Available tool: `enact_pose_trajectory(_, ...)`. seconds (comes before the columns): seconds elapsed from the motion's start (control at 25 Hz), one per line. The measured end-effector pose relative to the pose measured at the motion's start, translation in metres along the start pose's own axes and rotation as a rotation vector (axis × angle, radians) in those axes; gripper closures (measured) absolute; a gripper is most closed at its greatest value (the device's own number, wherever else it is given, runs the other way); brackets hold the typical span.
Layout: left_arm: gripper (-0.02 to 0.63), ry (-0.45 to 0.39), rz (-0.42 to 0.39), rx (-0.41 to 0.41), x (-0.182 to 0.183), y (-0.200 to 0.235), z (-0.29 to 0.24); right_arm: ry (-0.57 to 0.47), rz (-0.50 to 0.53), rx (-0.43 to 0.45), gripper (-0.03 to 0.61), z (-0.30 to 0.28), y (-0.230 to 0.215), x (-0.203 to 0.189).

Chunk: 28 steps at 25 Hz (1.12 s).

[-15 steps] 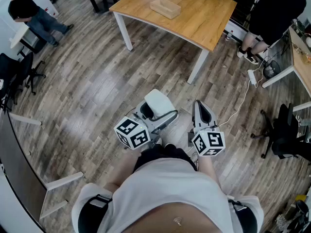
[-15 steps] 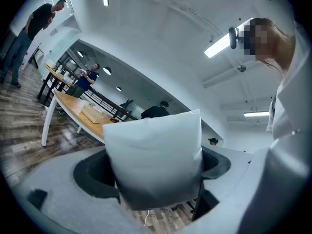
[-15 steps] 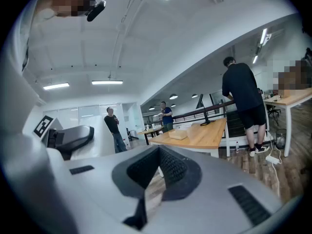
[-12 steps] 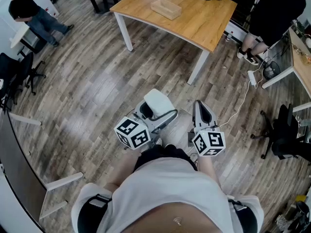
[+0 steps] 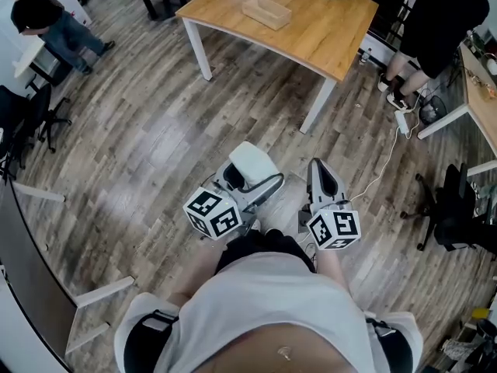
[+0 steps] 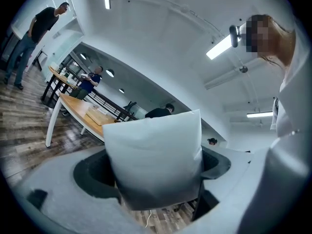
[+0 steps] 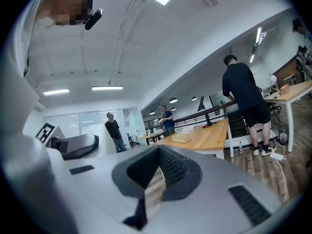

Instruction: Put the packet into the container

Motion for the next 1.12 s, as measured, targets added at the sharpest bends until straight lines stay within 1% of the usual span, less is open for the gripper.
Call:
enact_pose_trajectory(0.16, 0.126, -0.001, -0.003, -0.002, 0.002, 0.006, 0.004, 0.007, 0.024, -0.012, 0.568, -0.003, 0.005, -0.003)
enact_pose_trajectory(0.36, 0.126, 0.003, -0.018, -0.011, 0.006, 0.015, 0.0, 0.006, 0.031, -0.029, 0.568, -0.016, 0.008, -0.007)
enact_pose_trajectory(0.56, 0.126, -0.002, -0.052, -0.018, 0.017, 0.021, -0.004, -0.021, 0.061, -0.002, 0.568, -0.03, 0.017, -0.001)
enact_pose_trajectory(0.84, 0.126, 0.002, -0.022, -0.017, 0.018, 0.033, 0.001, -0.031, 0.064, -0.005, 0.568, -0.036, 0.027, -0.002)
enact_pose_trajectory(1.12, 0.126, 0.008, -0.033, -0.02, 0.02, 0.036, 0.001, -0.036, 0.081, -0.036, 0.568, -0.036, 0.027, 0.002)
Point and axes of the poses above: the fingertips, and each gripper's own axes: z backward along the fingers, y to its left, x out of its top, the point moved 5 cm from there along z, backward along the fingers, and after that the axes turned 7 degrees about x, right-handed, at the moved point
